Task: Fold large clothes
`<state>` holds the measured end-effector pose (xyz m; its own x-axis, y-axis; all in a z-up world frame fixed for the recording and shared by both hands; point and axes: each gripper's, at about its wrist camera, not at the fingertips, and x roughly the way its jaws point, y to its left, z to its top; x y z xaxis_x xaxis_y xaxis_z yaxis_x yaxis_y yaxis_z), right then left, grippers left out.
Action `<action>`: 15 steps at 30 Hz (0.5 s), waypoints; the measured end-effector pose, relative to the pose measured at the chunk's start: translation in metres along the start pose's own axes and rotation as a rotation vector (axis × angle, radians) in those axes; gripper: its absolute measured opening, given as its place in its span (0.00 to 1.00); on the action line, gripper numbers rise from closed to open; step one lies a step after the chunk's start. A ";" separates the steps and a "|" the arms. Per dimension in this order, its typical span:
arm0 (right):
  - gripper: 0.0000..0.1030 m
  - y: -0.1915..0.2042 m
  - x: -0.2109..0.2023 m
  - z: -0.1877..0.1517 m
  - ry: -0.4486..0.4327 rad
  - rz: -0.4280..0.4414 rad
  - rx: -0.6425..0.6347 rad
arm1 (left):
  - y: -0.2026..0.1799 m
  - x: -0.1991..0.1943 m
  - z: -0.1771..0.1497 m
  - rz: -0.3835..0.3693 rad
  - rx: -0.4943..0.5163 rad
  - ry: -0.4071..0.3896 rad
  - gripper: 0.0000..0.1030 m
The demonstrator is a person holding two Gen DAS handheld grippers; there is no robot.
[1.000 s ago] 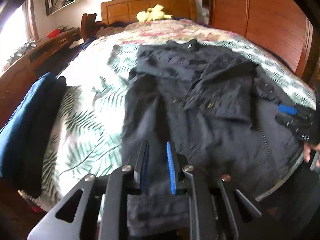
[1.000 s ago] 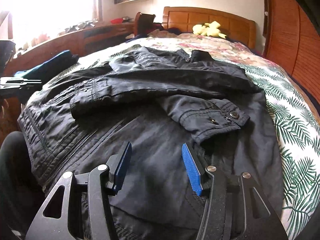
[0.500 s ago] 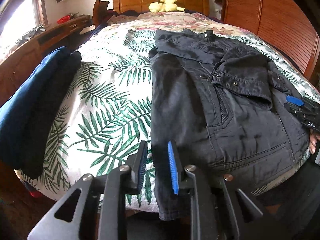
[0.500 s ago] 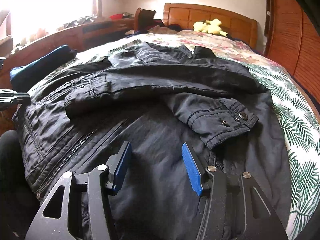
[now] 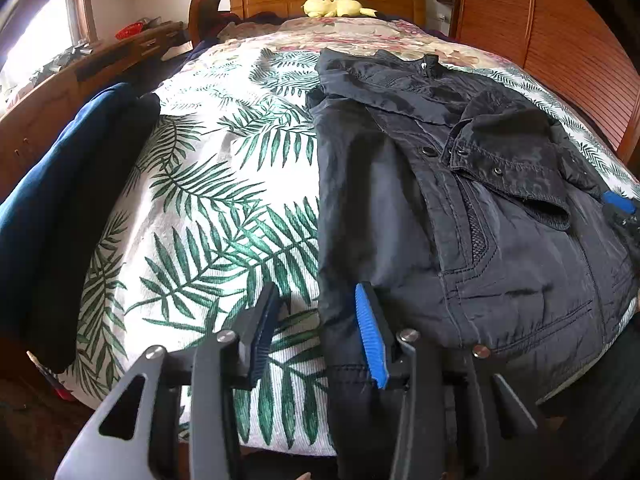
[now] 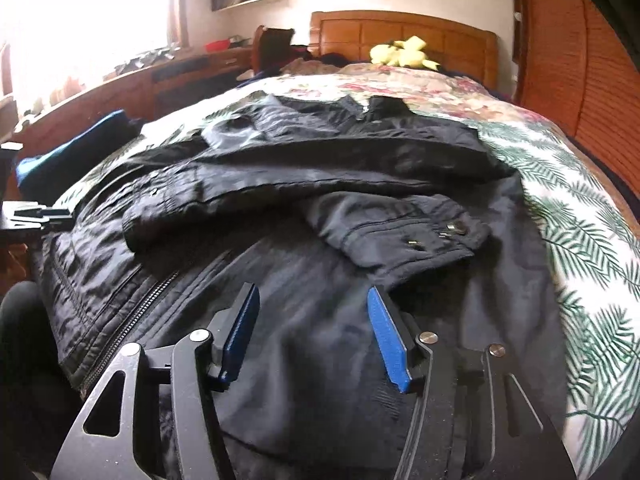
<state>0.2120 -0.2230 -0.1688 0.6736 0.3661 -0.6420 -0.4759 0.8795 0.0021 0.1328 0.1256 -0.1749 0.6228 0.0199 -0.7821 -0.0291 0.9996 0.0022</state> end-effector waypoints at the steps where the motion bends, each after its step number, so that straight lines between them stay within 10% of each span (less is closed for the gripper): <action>1: 0.63 -0.006 -0.005 0.002 -0.004 -0.024 0.001 | 0.000 0.000 0.000 -0.001 0.003 -0.002 0.38; 15: 0.67 -0.090 -0.066 -0.040 0.143 -0.231 0.114 | -0.002 -0.021 -0.013 -0.082 0.038 0.001 0.38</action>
<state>0.1873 -0.3386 -0.1575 0.6666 0.1124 -0.7369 -0.2466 0.9661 -0.0758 0.1092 0.1234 -0.1663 0.6209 -0.0626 -0.7814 0.0516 0.9979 -0.0389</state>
